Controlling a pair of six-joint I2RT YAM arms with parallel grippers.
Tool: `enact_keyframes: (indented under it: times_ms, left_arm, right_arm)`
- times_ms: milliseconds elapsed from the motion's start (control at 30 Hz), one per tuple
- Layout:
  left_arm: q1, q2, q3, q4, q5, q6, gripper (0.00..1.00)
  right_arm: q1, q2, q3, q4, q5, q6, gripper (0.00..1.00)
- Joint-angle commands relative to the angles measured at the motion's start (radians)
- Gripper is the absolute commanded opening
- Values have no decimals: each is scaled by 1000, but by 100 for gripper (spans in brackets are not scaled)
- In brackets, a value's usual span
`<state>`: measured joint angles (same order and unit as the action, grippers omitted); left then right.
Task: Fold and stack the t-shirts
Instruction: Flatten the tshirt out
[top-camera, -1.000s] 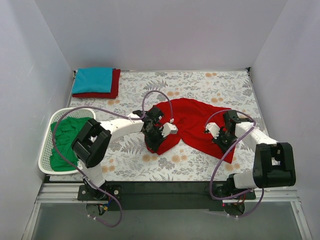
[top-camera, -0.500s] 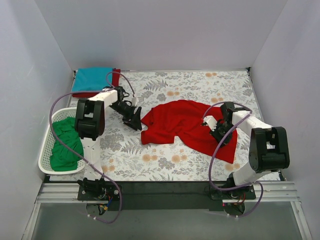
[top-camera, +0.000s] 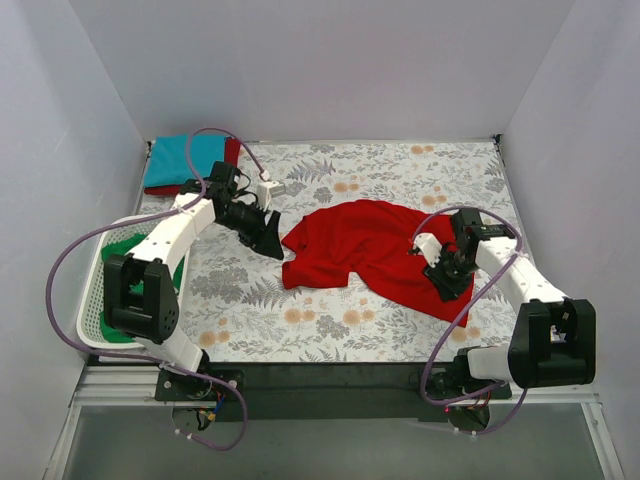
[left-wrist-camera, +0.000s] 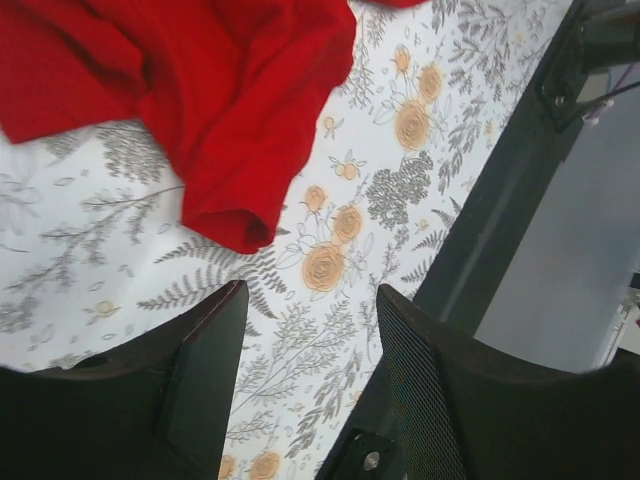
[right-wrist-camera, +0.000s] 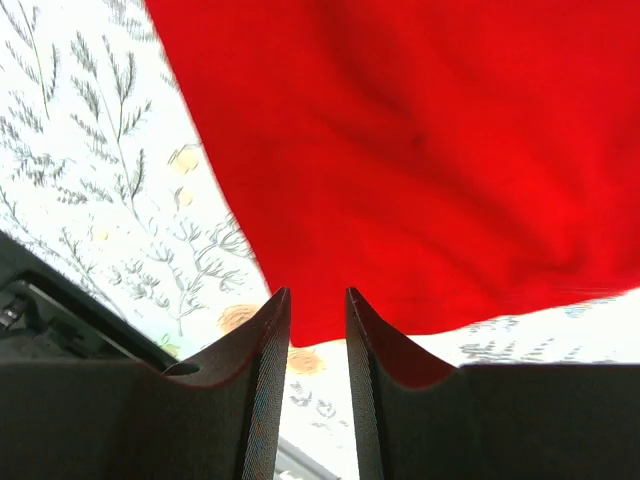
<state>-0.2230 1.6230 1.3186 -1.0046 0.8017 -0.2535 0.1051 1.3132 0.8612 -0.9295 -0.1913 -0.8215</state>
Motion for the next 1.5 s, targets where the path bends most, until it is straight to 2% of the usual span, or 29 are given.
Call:
enact_keyframes:
  times_ms: [0,167,300,533,667,867,1000,1267,1367,1467]
  left_arm:
    - [-29,3,-47,40,-3,-52,53]
    - [-45,-17,-74,58,-10,-81,54]
    - [-52,-29,-96,67,-28,-79,55]
    - [-56,-63,-133,84,-42,-82,56]
    - [-70,-97,-150,69,-59,-9,56]
    - [-147,-147,-179,29,-119,148,54]
    - [-237,-155,-191,44,-150,160,53]
    - [-283,-117,-171,81,-145,145,53]
    - [-315,-114,-185,106,-168,149,53]
    - [-366,-132,-238,200,-266,142,53]
  right_arm:
    - [1,-8,-57,-16,21,7,35]
    - [7,-28,-128,24,62,-5,35]
    - [13,-40,-186,46,93,-25,48]
    - [59,-58,-261,138,170,-16,51]
    - [77,-55,-287,193,233,8,52]
    - [79,-106,-231,130,199,16,51]
    - [79,-95,-220,136,168,16,51]
    - [82,-65,-277,222,187,1,52]
    - [93,-40,-315,265,216,-7,49]
    - [104,-12,-341,291,230,-7,28]
